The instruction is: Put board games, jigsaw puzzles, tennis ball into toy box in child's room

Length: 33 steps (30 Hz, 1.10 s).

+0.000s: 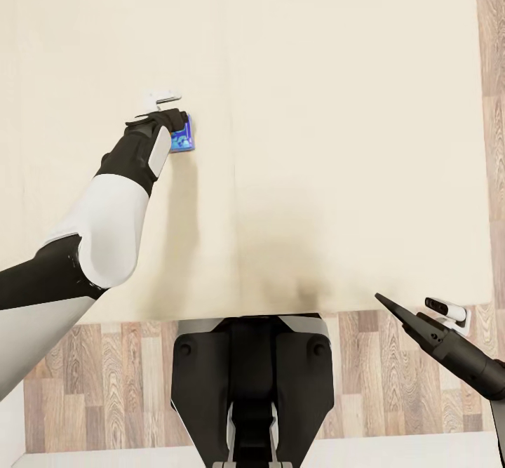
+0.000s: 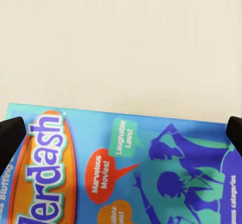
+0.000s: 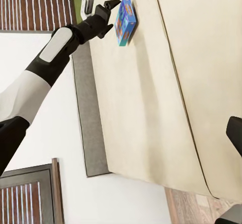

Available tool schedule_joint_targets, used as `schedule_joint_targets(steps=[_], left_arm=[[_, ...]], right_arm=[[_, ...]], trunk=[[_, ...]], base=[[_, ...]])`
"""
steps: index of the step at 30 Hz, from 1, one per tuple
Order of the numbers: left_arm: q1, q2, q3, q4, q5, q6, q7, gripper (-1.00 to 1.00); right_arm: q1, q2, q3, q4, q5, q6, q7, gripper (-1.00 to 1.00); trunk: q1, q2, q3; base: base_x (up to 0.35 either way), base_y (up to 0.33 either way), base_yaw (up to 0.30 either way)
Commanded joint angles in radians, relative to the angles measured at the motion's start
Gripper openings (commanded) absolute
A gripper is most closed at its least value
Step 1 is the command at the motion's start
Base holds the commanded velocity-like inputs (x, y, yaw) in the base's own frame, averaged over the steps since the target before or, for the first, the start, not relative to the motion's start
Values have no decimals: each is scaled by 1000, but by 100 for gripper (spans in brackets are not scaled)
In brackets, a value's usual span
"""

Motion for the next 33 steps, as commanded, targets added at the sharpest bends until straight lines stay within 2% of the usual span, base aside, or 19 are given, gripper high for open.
schedule_joint_targets(steps=[1, 11, 18, 33], left_arm=[[0, -1, 7, 30, -9, 5, -1, 100], [0, -1, 8, 30, -8, 21, -1, 100], [0, 2, 8, 30, -4, 80, -2, 100], [-5, 1, 8, 10, -3, 103, -1, 100]], right_arm=[[0, 0, 0, 0, -2, 9, 1, 100], [0, 0, 0, 1, -2, 9, 1, 100], [0, 0, 0, 1, -2, 8, 1, 100], [0, 0, 0, 1, -2, 7, 0, 100]], trunk=[[1, -1, -1], [1, -1, -1], [1, -1, -1], [1, -1, -1]], base=[[0, 0, 0], [0, 0, 0], [0, 0, 0], [0, 0, 0]])
